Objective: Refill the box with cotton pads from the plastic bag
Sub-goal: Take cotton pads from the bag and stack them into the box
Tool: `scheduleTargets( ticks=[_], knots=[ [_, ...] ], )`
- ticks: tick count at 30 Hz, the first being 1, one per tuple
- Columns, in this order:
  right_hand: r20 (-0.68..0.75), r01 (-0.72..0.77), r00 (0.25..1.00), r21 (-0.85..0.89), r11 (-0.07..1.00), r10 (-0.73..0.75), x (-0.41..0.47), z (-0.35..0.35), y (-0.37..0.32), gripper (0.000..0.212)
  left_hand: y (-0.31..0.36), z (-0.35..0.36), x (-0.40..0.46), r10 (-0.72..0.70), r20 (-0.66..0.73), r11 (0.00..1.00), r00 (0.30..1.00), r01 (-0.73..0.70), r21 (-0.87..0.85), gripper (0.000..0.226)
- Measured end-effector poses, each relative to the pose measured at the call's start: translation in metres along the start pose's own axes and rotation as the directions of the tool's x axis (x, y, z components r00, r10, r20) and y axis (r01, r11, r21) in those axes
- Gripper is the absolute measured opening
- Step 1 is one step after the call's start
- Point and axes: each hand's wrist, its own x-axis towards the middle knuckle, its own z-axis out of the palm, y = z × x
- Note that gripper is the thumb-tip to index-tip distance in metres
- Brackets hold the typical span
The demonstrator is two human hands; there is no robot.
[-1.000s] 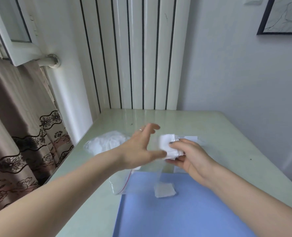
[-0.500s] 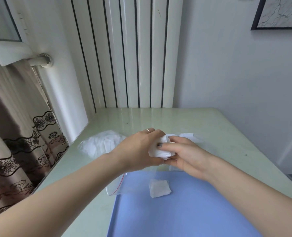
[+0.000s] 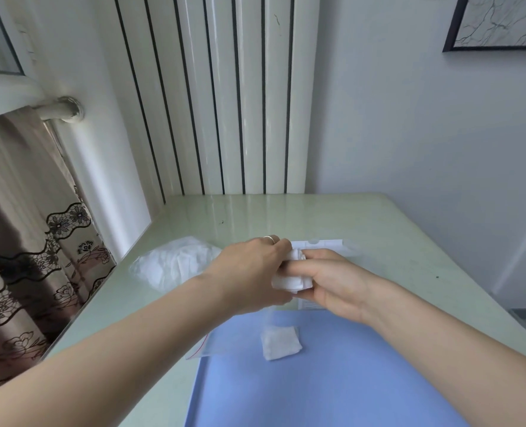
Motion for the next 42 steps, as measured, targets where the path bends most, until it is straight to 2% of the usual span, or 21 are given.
scheduleTargets(
  ticks=[2,4,9,13,17,18,21,22,25,26,30,34,36,38,40,42],
  knots=[
    [0.030,0.006,1.000,-0.017,1.000,-0.005,-0.001,0.003,-0.002,0.037,0.004,-0.002,0.003,0.036,-0.041,0.999,0.999,-0.036,0.007,0.043],
    [0.037,0.006,0.999,-0.018,1.000,-0.006,0.000,0.003,-0.002,0.044,0.005,-0.002,0.007,0.079,-0.087,0.997,0.993,-0.081,-0.018,0.049],
    [0.012,0.030,0.999,-0.008,1.000,-0.030,0.000,-0.002,-0.003,0.015,0.005,-0.004,0.010,0.042,-0.023,0.999,0.999,-0.042,-0.008,0.050],
    [0.008,0.010,1.000,-0.002,1.000,-0.010,0.001,-0.003,0.000,0.022,0.011,-0.005,0.012,0.061,-0.030,0.998,0.998,-0.060,0.036,0.048],
    [0.019,0.028,0.999,0.002,1.000,-0.028,-0.001,-0.008,-0.001,0.015,0.010,-0.004,0.013,0.034,-0.015,0.999,0.999,-0.035,-0.003,0.050],
    [0.026,0.031,0.999,-0.009,0.999,-0.031,-0.001,-0.008,0.000,0.018,0.011,-0.003,0.014,0.022,-0.007,1.000,1.000,-0.022,-0.004,0.050],
    [0.025,0.011,1.000,-0.060,0.998,-0.010,-0.002,-0.003,0.000,0.055,0.018,-0.001,0.019,0.021,0.004,0.999,1.000,-0.021,0.030,0.050],
    [0.025,0.005,1.000,-0.068,0.998,-0.004,-0.002,-0.003,-0.001,0.056,0.019,-0.001,0.019,0.022,0.002,0.999,1.000,-0.022,0.035,0.050],
    [0.025,0.035,0.999,-0.029,0.999,-0.035,-0.001,-0.011,-0.002,0.020,0.014,-0.003,0.019,0.005,0.005,1.000,1.000,-0.005,0.018,0.055],
    [0.018,0.040,0.999,-0.026,0.999,-0.039,-0.001,-0.012,-0.002,0.018,0.013,-0.004,0.019,0.000,0.017,1.000,1.000,0.000,0.017,0.054],
    [0.029,0.007,1.000,-0.035,0.999,-0.006,-0.001,-0.013,-0.003,0.018,0.012,-0.004,0.024,-0.002,0.040,1.000,0.999,0.001,0.025,0.042],
    [0.013,0.018,1.000,-0.013,1.000,-0.018,0.002,-0.020,-0.005,0.026,0.008,-0.001,0.028,0.002,0.025,0.999,1.000,-0.001,-0.049,0.053],
    [0.018,0.007,1.000,-0.041,0.999,-0.006,0.003,-0.019,-0.004,0.018,0.012,0.000,0.030,0.014,0.028,0.999,1.000,-0.013,-0.050,0.048],
    [0.022,0.000,1.000,-0.052,0.999,0.001,0.004,-0.021,-0.004,0.021,0.015,0.001,0.035,0.023,0.027,0.999,0.999,-0.022,-0.036,0.042],
    [-0.001,0.009,1.000,-0.038,0.999,-0.009,0.004,-0.025,-0.004,0.015,0.014,0.002,0.039,0.028,0.011,0.998,1.000,-0.027,-0.056,0.046],
    [-0.042,0.012,0.999,-0.016,1.000,-0.012,0.006,-0.031,-0.002,0.024,0.012,0.004,0.042,0.026,0.012,0.996,1.000,-0.025,-0.080,0.048]
  ],
)
